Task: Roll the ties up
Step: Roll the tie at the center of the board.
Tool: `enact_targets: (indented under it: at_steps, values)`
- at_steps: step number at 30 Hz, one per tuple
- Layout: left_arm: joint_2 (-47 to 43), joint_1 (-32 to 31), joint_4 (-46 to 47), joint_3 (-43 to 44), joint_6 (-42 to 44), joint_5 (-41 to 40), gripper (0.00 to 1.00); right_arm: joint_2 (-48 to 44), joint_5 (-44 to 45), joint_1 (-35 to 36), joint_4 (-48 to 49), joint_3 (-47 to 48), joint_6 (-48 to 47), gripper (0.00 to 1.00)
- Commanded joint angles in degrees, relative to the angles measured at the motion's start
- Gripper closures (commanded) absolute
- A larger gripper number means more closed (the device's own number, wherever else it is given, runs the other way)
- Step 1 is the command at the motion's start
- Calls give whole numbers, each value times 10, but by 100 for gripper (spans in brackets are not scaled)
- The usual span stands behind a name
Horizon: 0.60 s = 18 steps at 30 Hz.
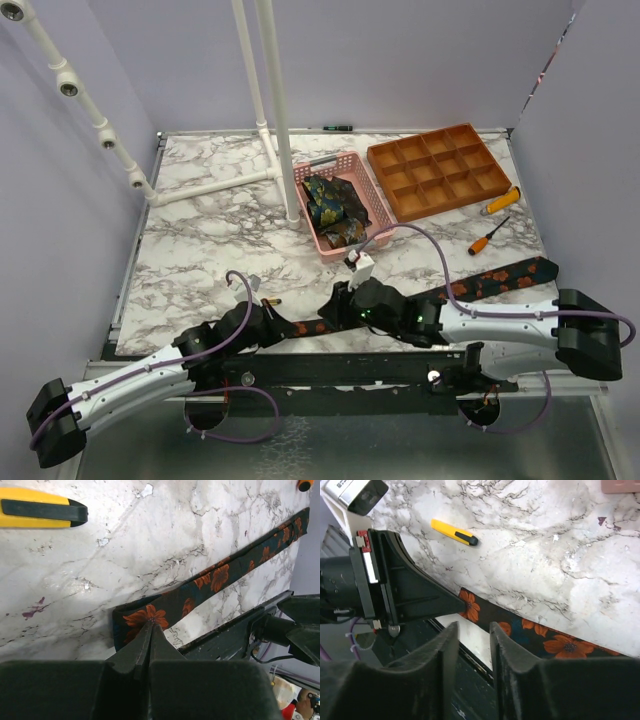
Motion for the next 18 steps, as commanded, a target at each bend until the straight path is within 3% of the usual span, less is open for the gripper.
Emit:
enact_targets:
  at_steps: [1,7,18]
  values:
    - [-4,-2,-86,-5,1,-39,100,55,-5,-6,-54,48,-24,70]
    - [-3,-1,-94,-1,1,-45,100,134,-75,-12,1,54,17,84]
    - [-18,-2,-106,-3,-4,-47,100,195,-77,-26,1,38,58,90]
